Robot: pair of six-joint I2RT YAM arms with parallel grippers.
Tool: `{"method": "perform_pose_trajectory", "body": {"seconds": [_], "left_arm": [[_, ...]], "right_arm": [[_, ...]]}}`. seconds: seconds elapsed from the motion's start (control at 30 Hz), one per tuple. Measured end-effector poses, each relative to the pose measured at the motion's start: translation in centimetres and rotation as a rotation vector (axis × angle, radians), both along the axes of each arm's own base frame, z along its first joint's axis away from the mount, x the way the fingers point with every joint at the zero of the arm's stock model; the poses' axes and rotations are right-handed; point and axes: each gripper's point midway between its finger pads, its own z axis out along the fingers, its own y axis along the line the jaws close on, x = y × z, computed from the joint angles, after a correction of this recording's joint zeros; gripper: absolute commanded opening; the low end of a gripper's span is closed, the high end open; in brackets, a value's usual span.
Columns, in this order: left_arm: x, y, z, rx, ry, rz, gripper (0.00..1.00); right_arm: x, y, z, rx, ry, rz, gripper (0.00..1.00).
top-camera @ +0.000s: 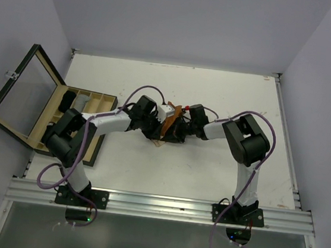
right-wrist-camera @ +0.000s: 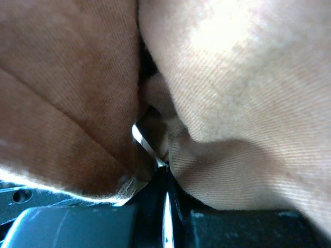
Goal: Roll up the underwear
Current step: Fold the underwear
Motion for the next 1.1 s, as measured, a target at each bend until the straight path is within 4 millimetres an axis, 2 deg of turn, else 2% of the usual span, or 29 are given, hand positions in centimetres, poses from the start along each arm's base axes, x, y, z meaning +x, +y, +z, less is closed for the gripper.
{"method": "perform_pose_trajectory", "body": {"seconds": [0.4,0.57,0.7,1.1], "left_arm": [[-0.2,-0.7,0.0,-0.061,0.032,0.043,0.00],[-0.4,-0.9,-0.1,-0.077,0.039,0.050,0.00],[-0.3,-1.0,-0.5,-0.086,0.047,0.052,0.00],[0.7,-1.9,-1.1,-0.186,0.145,0.059,0.00]], "right_arm": [[-0.1,-0.4,-0.1,0.002,0.013,-0.003,0.00],[-0.1,-0.5,-0.1,0.003,0.017,0.000,0.00],[-0.2,-0.7,-0.2,-0.001,0.014,0.003,0.04],[0.9,-3.5,0.0,-0.125,-0.029,-0.031,0.07]]}}
